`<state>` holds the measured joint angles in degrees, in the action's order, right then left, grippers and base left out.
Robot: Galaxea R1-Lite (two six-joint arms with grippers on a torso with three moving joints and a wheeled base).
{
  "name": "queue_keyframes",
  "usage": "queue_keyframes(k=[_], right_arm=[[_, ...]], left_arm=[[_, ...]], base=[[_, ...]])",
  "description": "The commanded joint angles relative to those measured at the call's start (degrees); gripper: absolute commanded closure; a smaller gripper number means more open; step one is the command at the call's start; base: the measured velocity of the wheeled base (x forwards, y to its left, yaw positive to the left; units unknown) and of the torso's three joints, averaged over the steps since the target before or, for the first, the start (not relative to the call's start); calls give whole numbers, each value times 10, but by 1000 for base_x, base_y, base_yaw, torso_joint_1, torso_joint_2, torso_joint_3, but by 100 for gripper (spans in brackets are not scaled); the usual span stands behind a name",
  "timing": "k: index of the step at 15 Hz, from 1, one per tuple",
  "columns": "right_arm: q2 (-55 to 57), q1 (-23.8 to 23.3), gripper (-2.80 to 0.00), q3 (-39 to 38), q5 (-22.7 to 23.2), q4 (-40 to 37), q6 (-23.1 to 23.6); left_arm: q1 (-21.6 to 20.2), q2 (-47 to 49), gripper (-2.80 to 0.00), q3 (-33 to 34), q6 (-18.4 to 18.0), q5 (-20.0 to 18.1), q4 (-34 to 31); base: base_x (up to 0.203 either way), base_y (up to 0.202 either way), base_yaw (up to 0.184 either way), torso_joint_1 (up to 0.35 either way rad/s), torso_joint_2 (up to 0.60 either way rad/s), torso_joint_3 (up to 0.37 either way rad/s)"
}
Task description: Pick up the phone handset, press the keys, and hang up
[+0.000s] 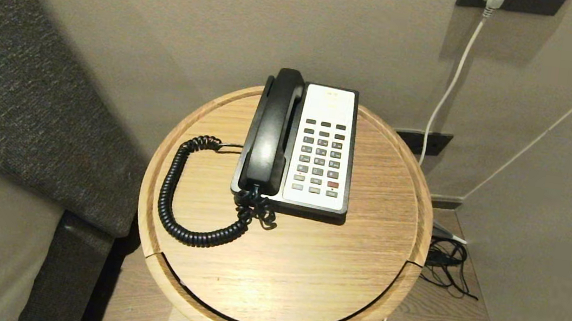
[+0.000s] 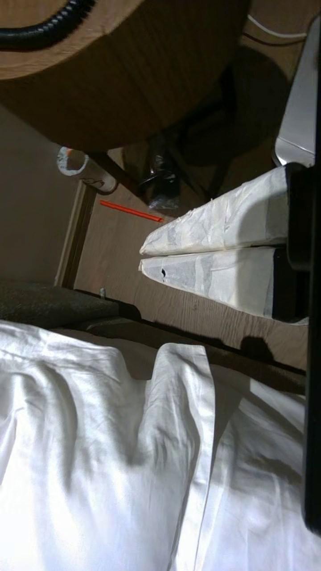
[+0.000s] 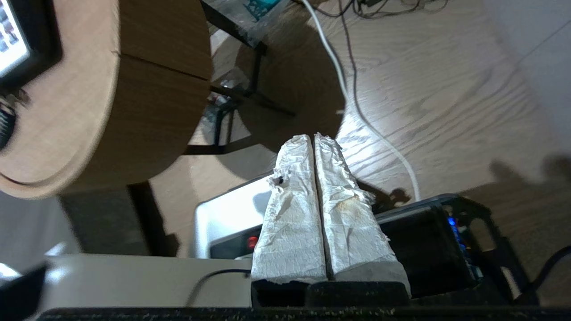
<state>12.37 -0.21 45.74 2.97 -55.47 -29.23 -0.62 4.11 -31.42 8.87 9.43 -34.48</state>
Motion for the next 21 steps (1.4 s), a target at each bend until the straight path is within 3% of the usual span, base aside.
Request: queue_keyframes(k=[1, 3, 5, 8, 10, 11, 12, 16, 21], right_arm=[[-82, -4, 0, -36, 2, -1, 12], [-102, -3, 0, -68, 7, 14, 36], [-102, -2, 0, -118, 8, 84, 67], [-102, -2, 0, -251, 3, 284, 88], [-102, -2, 0, -370, -4, 438, 138], [-102, -2, 0, -412, -6, 490, 173], [-102, -2, 0, -434, -6, 510, 198], [-105, -1, 0, -457, -17, 591, 268], [-105, -1, 0, -447, -33, 526, 286]], left_arm=[[0, -39, 0, 29, -10, -29, 1], [0, -39, 0, 44, -14, -58, 18], [0, -39, 0, 86, -25, -67, 61], [0, -39, 0, 216, -61, -67, 238], [0, -40, 0, 298, -85, -73, 368], [0, -40, 0, 306, -89, -78, 385], [0, -40, 0, 309, -87, -90, 362], [0, -40, 0, 313, -93, -95, 342], [0, -40, 0, 311, -113, -98, 337]], base=[[0, 0, 0, 0, 0, 0], [0, 0, 0, 0, 0, 0], [0, 0, 0, 0, 0, 0], [0, 0, 0, 0, 0, 0], [0, 0, 0, 0, 0, 0], [0, 0, 0, 0, 0, 0], [0, 0, 0, 0, 0, 0], [0, 0, 0, 0, 0, 0], [0, 0, 0, 0, 0, 0]])
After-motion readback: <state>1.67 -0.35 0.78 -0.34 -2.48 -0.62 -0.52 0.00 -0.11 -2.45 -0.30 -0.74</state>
